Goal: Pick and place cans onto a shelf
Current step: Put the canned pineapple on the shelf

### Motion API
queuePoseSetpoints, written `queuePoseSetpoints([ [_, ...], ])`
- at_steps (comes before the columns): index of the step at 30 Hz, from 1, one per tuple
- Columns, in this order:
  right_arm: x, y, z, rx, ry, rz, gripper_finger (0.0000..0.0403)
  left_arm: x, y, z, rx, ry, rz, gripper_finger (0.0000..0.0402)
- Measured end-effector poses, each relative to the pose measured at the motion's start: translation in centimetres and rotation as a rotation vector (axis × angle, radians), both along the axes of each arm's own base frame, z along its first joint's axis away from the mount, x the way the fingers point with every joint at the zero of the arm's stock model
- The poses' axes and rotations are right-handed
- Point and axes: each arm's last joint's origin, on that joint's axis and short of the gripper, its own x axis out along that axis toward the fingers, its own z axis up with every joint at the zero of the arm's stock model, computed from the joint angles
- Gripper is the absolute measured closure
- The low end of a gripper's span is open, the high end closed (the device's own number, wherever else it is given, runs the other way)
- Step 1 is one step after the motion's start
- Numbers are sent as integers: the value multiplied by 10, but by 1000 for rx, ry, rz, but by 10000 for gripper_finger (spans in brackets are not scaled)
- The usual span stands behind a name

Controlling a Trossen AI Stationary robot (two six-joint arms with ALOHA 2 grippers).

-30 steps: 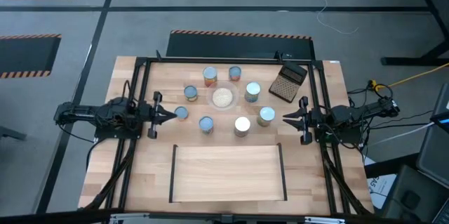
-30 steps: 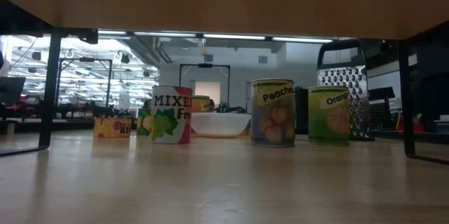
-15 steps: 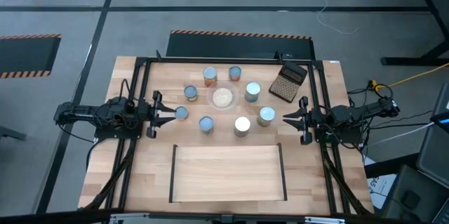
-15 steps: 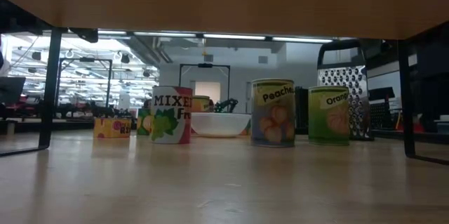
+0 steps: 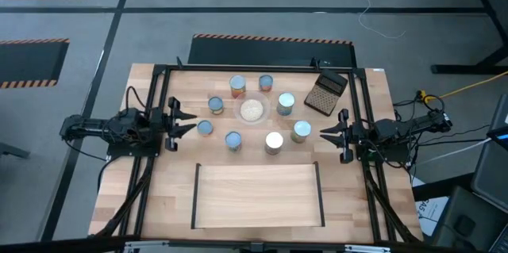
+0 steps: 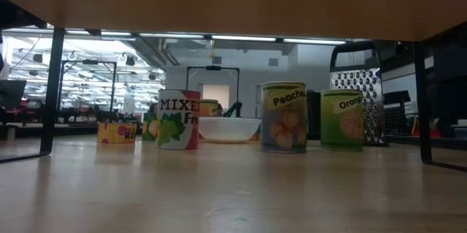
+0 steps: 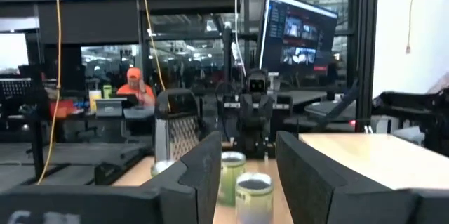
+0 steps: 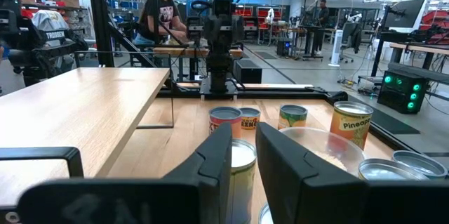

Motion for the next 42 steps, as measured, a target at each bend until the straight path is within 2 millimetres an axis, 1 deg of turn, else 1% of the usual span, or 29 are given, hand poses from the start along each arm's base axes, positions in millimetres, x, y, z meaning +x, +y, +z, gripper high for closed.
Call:
queuePoseSetpoints([
  [4,0,0,0,0,-1,0,331,2,0,2,-10,-11,14,273],
  [10,0,0,0,0,-1,0,331,10,3,2,-102,44,77,273],
  [15,0,0,0,0,-1,0,331,19,4,11,-111,104,123,273],
  [20,0,0,0,0,0,0,331,31,5,27,-117,154,172,273],
  [26,0,0,0,0,-1,0,331,52,9,49,-115,235,230,273],
  [30,0,0,0,0,0,0,331,69,16,62,-111,336,278,273],
  [35,0,0,0,0,0,0,331,93,29,76,-114,488,341,273],
  [42,0,0,0,0,0,0,331,125,51,92,-130,642,427,273],
])
